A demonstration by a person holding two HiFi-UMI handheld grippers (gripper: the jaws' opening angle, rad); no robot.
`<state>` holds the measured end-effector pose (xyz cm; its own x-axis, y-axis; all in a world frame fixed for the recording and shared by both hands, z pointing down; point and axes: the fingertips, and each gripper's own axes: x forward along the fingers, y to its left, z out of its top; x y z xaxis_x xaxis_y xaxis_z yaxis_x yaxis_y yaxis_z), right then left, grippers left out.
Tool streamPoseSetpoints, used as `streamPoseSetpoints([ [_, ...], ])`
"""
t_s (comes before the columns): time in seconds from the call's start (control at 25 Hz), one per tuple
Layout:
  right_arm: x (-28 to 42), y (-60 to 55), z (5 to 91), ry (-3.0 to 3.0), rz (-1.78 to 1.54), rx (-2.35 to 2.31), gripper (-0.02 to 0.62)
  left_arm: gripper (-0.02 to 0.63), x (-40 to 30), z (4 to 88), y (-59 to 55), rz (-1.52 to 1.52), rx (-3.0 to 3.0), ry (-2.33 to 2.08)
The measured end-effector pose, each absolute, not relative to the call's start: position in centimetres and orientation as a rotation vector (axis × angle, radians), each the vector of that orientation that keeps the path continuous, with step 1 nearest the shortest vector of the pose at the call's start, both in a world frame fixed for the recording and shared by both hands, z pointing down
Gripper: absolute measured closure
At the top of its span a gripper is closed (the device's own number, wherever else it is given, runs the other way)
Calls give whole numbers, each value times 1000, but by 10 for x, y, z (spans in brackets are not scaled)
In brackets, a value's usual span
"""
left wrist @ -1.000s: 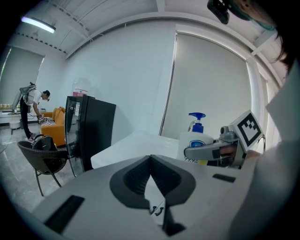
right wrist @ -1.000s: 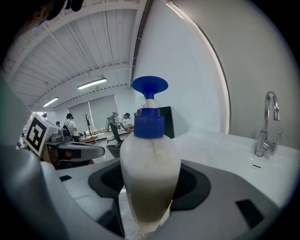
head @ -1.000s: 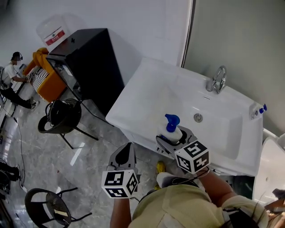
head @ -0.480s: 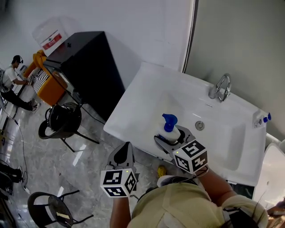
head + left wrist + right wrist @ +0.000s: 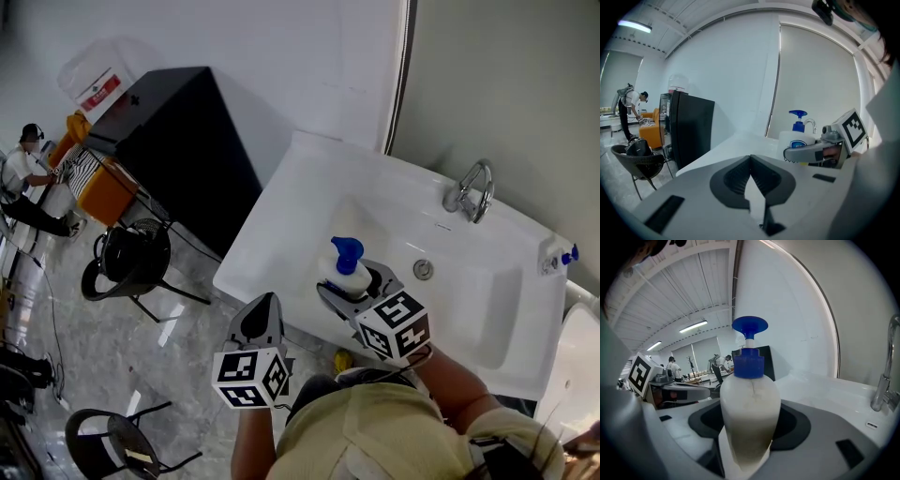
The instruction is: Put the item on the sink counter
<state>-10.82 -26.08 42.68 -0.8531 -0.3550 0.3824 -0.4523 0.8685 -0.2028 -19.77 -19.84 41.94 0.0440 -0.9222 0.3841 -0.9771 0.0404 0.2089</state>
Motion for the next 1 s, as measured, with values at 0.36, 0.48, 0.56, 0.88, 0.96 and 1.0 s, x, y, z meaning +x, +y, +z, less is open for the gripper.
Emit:
streamPoseSetpoints([
  [0.36,-117,-280,430,-2707,432,648,316,571,-209,420,-216,152,1940,-1907],
  [0.48,-121,-284,436,-2690,449,674,316,571,-216,420,-222,139,1952,-1899],
  [0.56,-126,-291,438,-2682,454,698,316,571,-223,422,-228,137,1960,-1885],
  [0.88,-155,-313,442,-2659,468,793,316,571,-259,425,-247,147,1992,-1831],
  [0.96,-160,-317,444,-2655,472,821,316,571,-267,427,-250,136,1997,-1815],
  [1.0,-163,-320,445,-2653,469,835,316,571,-270,427,-253,128,2001,-1805],
])
